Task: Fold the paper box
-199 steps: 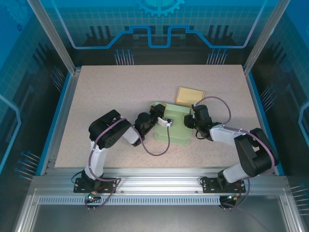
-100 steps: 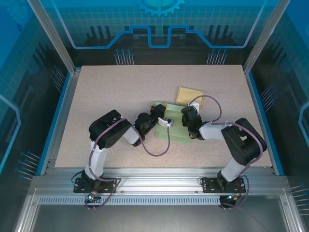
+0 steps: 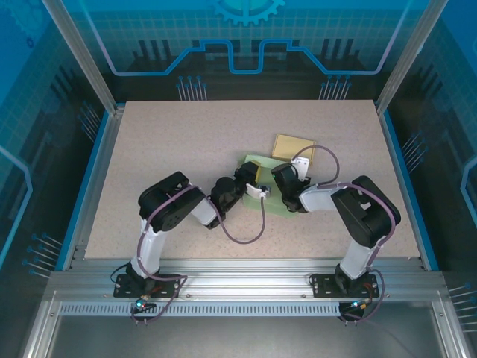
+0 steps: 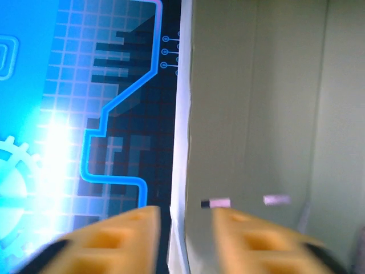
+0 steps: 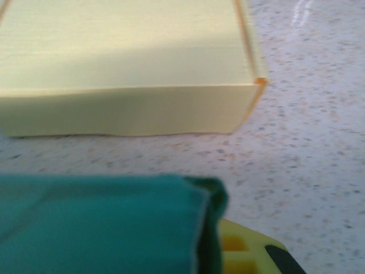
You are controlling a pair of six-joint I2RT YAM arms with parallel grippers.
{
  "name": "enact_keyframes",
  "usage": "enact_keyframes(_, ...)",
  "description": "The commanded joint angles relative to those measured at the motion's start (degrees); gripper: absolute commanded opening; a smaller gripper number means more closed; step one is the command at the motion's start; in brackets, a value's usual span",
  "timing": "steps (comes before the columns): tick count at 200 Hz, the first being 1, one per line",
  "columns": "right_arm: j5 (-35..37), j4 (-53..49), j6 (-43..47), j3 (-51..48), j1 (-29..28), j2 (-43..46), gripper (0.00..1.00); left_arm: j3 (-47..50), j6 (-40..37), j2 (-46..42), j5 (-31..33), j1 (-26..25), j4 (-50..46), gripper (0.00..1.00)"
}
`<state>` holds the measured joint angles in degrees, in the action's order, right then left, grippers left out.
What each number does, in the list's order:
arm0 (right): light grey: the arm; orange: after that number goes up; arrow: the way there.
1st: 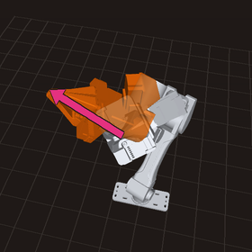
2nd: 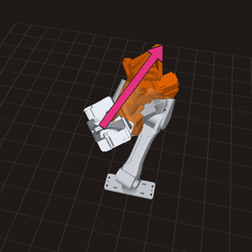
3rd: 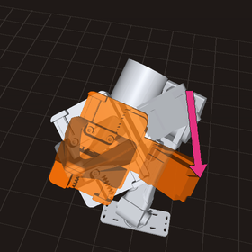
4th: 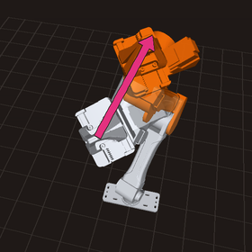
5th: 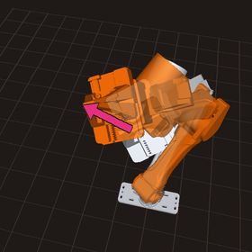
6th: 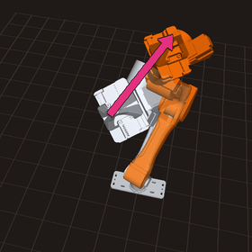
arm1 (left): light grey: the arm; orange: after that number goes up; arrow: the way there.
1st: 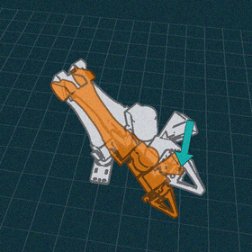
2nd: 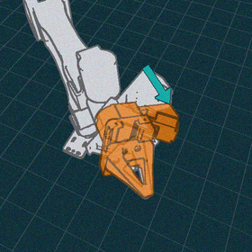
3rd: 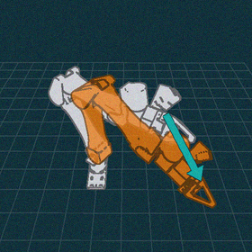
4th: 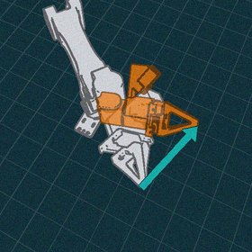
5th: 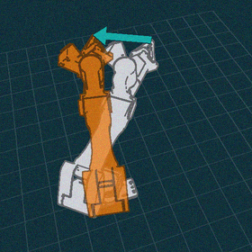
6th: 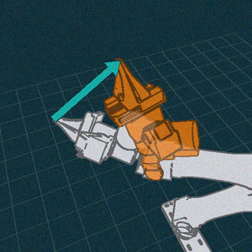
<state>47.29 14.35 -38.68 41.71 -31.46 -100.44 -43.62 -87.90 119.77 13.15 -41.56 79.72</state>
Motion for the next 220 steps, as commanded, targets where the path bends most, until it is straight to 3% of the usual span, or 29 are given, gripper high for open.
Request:
enact_keyframes(1,4.68,0.63,-1.78,-2.36,0.33,-0.76,0.00,0.70,9.26,-5.50,3.82,-1.56,0.43,0.65)
enact_keyframes(35,4.69,0.76,-0.38,-3.53,-0.54,1.02,0.00,2.51,17.25,-12.34,9.56,-4.32,0.43,0.99)
enact_keyframes(102,4.60,-8.14,2.62,-5.15,-1.91,12.51,0.00,6.95,40.81,-24.75,32.42,-6.16,0.46,0.99)
enact_keyframes(134,-0.81,-11.31,9.20,-5.63,-1.26,21.10,0.00,8.10,50.03,-30.98,38.95,-6.16,-1.82,0.99)
enact_keyframes(147,-3.77,-12.40,12.03,-5.83,-0.33,24.32,0.00,7.81,54.94,-34.47,38.49,-6.16,-9.78,0.99)
enact_keyframes(165,-9.87,-13.82,15.04,-6.91,2.48,28.73,0.00,5.54,67.37,-40.50,35.75,-5.11,-29.79,0.99)
enact_keyframes(189,-18.96,-14.73,18.06,-9.65,7.36,36.02,0.00,2.04,89.97,-48.63,22.52,1.01,-57.76,0.99)
enact_keyframes(204,-25.36,-16.66,18.93,-10.71,11.13,40.11,0.00,2.46,101.38,-52.44,11.92,6.51,-64.95,0.99)
enact_keyframes(220,-29.42,-19.00,18.43,-11.36,14.03,43.17,0.00,4.90,107.85,-55.42,3.18,10.40,-64.59,0.99)
